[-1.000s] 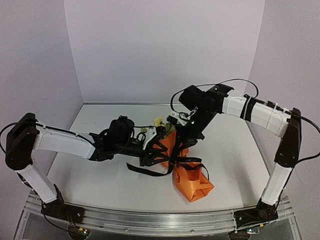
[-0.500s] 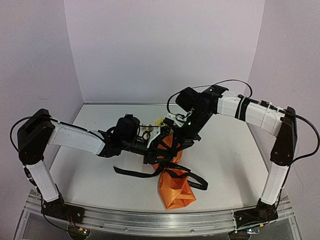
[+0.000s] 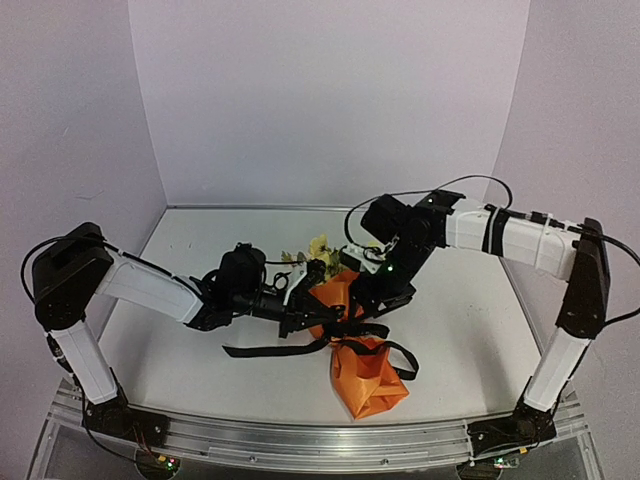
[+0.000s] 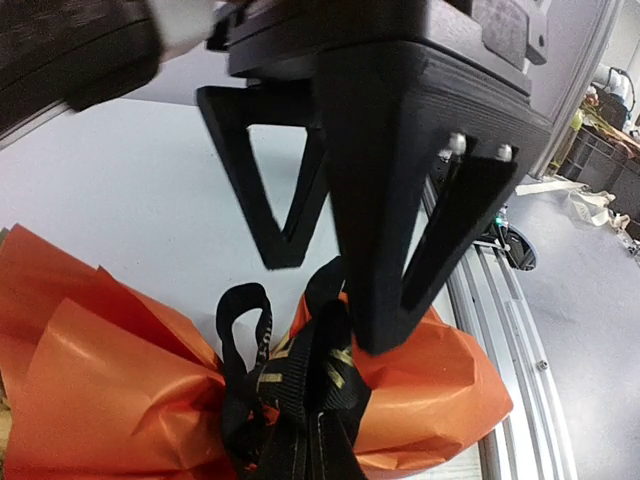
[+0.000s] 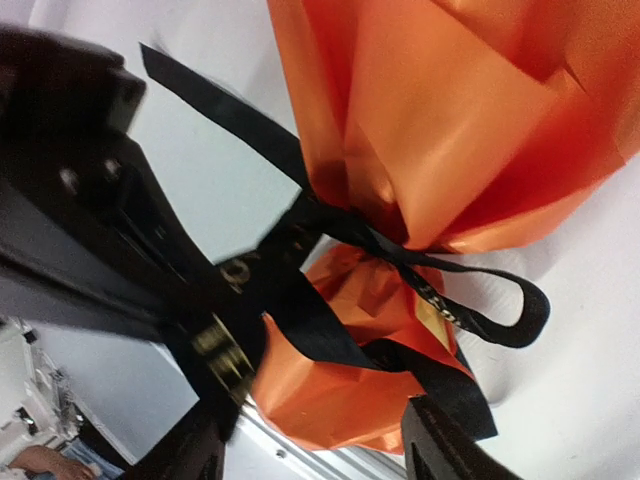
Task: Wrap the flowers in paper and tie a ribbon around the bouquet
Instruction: Cross the half-tied ribbon over the folded bouquet.
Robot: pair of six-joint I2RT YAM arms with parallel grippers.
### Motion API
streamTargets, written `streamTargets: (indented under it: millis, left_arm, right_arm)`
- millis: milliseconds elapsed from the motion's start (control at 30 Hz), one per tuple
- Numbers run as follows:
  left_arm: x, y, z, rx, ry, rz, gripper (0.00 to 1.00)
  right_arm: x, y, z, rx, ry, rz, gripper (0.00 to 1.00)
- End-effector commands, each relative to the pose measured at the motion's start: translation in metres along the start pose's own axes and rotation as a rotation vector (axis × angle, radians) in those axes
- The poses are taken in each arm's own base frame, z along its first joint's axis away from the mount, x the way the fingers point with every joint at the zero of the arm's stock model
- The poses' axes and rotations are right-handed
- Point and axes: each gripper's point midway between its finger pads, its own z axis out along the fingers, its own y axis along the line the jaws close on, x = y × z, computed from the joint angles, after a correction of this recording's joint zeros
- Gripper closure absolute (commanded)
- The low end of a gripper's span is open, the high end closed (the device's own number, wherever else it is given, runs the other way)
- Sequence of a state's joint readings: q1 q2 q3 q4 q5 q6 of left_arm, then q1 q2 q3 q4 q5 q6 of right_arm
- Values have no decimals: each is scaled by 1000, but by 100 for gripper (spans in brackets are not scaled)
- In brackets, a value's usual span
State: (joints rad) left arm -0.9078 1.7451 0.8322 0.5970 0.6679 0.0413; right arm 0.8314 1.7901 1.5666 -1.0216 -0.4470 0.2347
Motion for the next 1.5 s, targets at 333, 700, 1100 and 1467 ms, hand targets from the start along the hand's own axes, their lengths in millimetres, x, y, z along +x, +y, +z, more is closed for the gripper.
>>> streamTargets:
  millis: [333,700,1100,1467]
  left_arm:
    - [-35,14,-54,-75,-149,-18,100]
    - [-35,19,-64,-74,-130,-44,100]
    - [-31,11,-76,-89,-160,-91,100]
    - [-30,11,-82,-99,-168,-98,100]
  right_arm:
    - [55,-67,37,157,-218,59,29]
    - [58,-55,55,305,-306,-1,30]
    - [2,28,62,201,-448,-450,37]
    - [-30,61,89,86,-638,-572,41]
